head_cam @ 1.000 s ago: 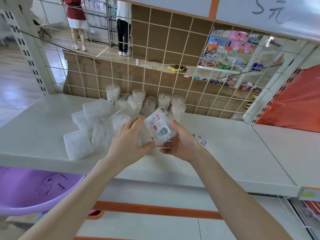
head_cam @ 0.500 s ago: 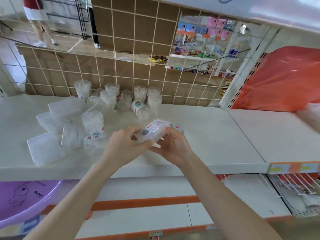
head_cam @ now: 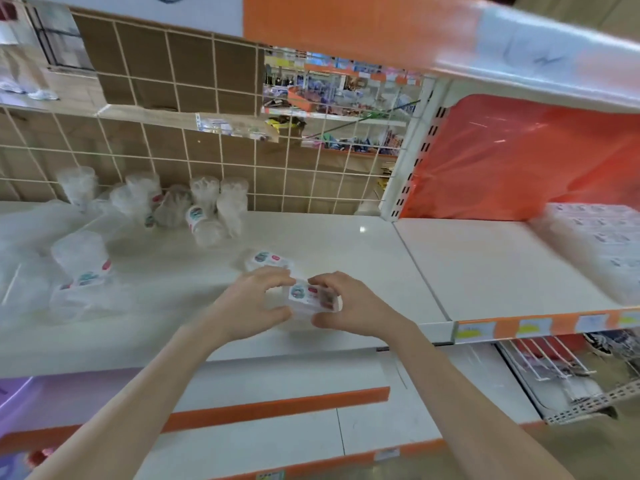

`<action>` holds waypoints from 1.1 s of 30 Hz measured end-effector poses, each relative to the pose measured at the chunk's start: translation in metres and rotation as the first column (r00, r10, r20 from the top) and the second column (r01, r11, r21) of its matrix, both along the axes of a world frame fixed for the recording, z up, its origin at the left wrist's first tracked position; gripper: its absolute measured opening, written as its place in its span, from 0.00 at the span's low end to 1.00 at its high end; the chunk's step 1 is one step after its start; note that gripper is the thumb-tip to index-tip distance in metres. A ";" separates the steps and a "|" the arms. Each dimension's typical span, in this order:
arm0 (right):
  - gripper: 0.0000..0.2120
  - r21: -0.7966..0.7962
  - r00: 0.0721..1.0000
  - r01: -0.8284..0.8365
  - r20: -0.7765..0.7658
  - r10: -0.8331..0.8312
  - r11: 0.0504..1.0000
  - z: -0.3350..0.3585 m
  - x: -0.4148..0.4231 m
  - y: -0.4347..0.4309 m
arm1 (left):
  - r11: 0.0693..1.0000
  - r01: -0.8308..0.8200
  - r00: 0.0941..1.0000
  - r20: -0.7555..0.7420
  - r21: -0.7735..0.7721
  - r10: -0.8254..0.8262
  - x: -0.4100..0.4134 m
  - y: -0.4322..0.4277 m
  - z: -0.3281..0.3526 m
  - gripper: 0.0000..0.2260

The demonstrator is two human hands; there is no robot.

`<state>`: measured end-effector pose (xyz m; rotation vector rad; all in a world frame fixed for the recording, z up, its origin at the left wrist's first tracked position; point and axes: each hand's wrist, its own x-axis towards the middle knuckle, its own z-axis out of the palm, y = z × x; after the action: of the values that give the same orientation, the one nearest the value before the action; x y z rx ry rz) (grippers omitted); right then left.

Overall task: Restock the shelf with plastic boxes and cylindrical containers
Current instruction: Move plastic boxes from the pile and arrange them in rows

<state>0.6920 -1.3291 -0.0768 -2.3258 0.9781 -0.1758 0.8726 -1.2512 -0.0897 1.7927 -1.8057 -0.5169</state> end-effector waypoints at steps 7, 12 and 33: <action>0.27 -0.136 0.978 0.152 -0.124 -0.169 0.979 -0.028 -0.021 -0.016 | 0.992 -0.124 0.975 0.188 0.019 0.119 -0.024 0.000 -0.026 0.23; 0.25 -0.307 0.966 0.132 -0.172 -0.192 0.942 -0.043 -0.008 -0.021 | 0.949 -0.316 0.905 0.301 0.007 0.299 -0.016 0.021 -0.032 0.23; 0.26 -0.381 0.942 -0.322 -0.037 0.333 0.867 -0.029 0.223 0.085 | 0.711 -0.695 0.653 0.321 -0.107 0.686 0.137 0.159 -0.010 0.21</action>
<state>0.9150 -1.2443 -0.1057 -2.7984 0.5505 -0.2826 1.0096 -1.0927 -0.0996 2.5095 -1.1218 0.0938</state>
